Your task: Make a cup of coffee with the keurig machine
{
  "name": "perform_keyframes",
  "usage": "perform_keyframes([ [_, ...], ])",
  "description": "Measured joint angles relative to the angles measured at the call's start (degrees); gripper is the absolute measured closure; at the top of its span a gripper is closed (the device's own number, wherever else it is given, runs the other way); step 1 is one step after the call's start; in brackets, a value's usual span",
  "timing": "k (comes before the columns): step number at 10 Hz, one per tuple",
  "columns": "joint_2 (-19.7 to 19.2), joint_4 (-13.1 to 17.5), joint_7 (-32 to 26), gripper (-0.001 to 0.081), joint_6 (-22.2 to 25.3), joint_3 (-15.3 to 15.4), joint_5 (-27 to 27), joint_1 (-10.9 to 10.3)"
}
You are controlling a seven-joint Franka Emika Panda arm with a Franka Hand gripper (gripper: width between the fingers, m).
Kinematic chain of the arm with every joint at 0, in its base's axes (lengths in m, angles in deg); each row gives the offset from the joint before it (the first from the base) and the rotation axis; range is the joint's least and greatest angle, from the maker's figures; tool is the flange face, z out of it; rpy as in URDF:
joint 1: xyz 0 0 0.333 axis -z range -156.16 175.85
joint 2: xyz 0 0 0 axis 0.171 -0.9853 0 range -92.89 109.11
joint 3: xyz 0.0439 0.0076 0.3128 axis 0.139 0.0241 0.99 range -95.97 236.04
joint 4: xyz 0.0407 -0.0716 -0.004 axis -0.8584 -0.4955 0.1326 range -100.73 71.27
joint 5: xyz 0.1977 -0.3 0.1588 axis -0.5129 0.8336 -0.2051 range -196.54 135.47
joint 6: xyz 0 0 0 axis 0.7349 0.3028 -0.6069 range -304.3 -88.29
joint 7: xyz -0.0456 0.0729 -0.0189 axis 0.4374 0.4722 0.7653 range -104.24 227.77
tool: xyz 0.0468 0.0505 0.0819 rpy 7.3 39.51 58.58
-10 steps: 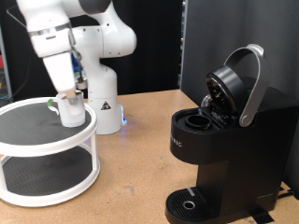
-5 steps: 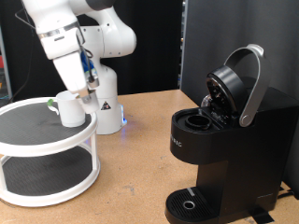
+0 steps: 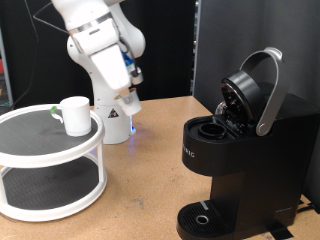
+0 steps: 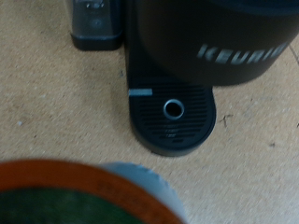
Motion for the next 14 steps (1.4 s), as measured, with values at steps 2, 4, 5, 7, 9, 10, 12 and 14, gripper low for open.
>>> perform_keyframes([
  [2, -2.2, 2.4, 3.6, 0.0370, 0.0, 1.7, -0.1, -0.7],
  [4, -2.2, 2.1, 2.4, 0.0370, 0.0, 1.6, -0.2, -0.7],
  [5, -2.2, 2.1, 1.6, 0.0370, 0.0, 1.7, -1.1, -0.9],
  [7, -2.3, 2.7, 1.5, 0.0370, -0.1, 2.1, -4.9, -2.5],
  [9, -3.3, 5.0, 3.9, 0.0370, -0.2, 3.6, -6.5, -3.9],
  [10, -4.2, 6.5, 5.1, 0.0370, -0.2, 4.4, -6.6, -4.5],
  [12, -6.6, 9.5, 6.7, 0.0370, 0.1, 5.5, -6.7, -5.4],
  [14, -8.7, 12.2, 7.6, 0.0370, 1.2, 6.1, -6.7, -6.0],
])
